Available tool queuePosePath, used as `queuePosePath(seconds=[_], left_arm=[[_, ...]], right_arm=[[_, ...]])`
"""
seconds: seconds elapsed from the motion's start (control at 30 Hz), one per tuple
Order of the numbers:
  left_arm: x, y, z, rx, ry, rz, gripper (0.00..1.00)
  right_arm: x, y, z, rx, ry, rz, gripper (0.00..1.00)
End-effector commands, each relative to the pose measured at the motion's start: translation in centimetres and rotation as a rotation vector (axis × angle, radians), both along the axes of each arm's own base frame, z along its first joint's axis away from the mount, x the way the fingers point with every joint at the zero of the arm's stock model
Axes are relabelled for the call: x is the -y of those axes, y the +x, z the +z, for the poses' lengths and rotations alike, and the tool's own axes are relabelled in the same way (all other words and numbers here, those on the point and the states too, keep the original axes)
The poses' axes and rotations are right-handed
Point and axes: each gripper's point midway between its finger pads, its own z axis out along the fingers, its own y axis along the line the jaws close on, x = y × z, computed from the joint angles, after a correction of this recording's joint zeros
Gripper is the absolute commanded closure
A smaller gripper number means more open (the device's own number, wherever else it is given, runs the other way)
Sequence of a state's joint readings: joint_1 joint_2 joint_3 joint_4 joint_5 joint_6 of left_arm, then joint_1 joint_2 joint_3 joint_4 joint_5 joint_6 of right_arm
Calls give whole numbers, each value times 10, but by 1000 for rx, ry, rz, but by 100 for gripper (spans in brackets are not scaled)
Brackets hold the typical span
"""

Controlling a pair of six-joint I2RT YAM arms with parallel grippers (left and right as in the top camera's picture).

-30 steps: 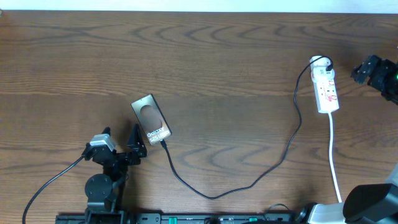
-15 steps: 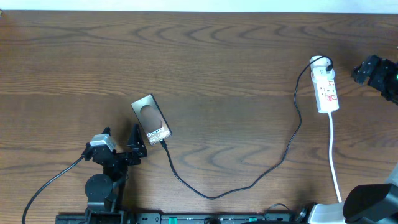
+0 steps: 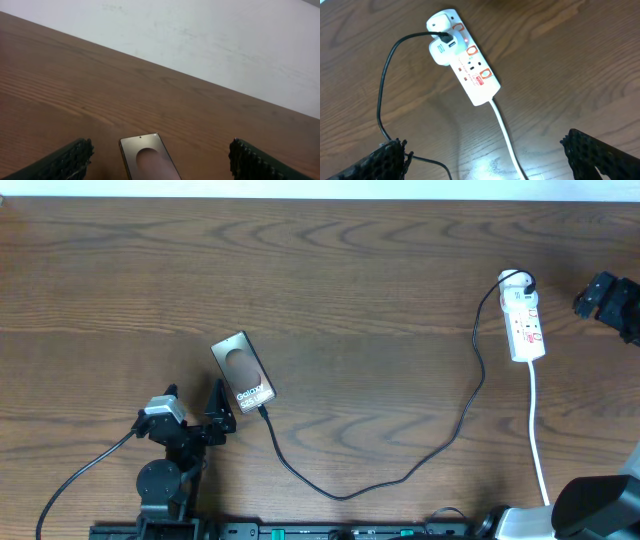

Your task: Plug charger to phone and switch on socket

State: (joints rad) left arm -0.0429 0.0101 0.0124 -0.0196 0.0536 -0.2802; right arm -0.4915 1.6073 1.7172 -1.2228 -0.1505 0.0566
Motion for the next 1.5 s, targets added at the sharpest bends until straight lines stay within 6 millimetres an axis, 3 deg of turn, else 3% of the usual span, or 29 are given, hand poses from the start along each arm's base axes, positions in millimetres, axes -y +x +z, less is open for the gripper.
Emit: queuePosePath(seconds=[0.0, 0.1, 0.23, 0.37, 0.43, 0.6, 0.73, 0.9, 1.13, 1.47], left_arm=[[-2, -1, -14, -49, 17, 6, 11], [-2, -1, -14, -49, 17, 6, 11], [-2, -1, -14, -49, 17, 6, 11], [-2, -1, -14, -49, 17, 6, 11], [-2, -1, -14, -49, 17, 6, 11], [-2, -1, -14, -49, 17, 6, 11], [-2, -1, -14, -49, 17, 6, 11], [-2, -1, -14, -49, 17, 6, 11], [-2, -1, -14, -49, 17, 6, 11], [-2, -1, -14, -49, 17, 6, 11]], right_arm=[[3, -7, 19, 35, -66, -3, 1], [1, -8, 41, 118, -71, -59, 1], [-21, 19, 77, 338, -137, -5, 1], [-80, 51, 99, 633, -203, 156, 1], [-103, 56, 96, 732, -212, 212, 1], [-149, 39, 48, 841, -193, 314, 1], [-159, 13, -1, 881, -191, 335, 1], [-161, -22, -42, 944, -204, 331, 1], [-161, -69, -76, 1052, -232, 318, 1], [-162, -86, -76, 1046, -259, 334, 1]])
